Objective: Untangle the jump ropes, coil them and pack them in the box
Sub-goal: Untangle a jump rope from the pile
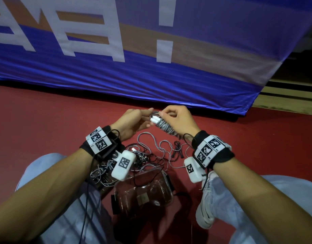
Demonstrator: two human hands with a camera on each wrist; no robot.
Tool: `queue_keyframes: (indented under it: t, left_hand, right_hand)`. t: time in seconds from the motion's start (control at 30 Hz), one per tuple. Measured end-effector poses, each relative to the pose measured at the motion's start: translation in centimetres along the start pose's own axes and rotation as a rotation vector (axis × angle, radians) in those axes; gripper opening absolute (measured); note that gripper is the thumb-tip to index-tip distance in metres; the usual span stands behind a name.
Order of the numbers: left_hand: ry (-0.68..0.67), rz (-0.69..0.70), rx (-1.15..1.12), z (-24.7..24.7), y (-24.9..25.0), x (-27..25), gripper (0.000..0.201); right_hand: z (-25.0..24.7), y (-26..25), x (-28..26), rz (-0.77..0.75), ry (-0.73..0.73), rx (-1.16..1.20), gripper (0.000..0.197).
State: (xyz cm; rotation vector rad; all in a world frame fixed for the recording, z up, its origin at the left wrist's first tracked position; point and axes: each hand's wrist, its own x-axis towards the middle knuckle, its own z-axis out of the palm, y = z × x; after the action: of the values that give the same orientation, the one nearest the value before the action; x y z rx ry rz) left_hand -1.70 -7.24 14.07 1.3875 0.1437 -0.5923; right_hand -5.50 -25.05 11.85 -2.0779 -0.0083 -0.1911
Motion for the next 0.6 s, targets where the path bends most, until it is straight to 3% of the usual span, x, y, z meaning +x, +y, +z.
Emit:
queue_keyframes:
  t: [0.27,0.37,0.5,0.6]
  left_hand:
    - [-0.156,-0.096,-0.406,0.0,0.1,0.2,0.015]
    - [-0.199,-0.072,-0.362,0.2,0.1,0.0,0.014]
    - [-0.231,-0.035,-0.190,0.3,-0.1,0.1,0.030]
    - [-0.254,-0.004,-0.071,0.7,-0.2,-0.2,0.026]
  right_hand:
    - [-0.8,-0.7,0.2,0.222,0.048,0.453,0.010]
    - [-0.7,-0.9,0.0,0.228,0.060,0.522,0.012]
    - [-0.8,-1.4,-0.6,0.240,0.073,0.479,0.023]
    - [-0.5,-1.2,-0.6,0.252,0.067,0.434,0.034]
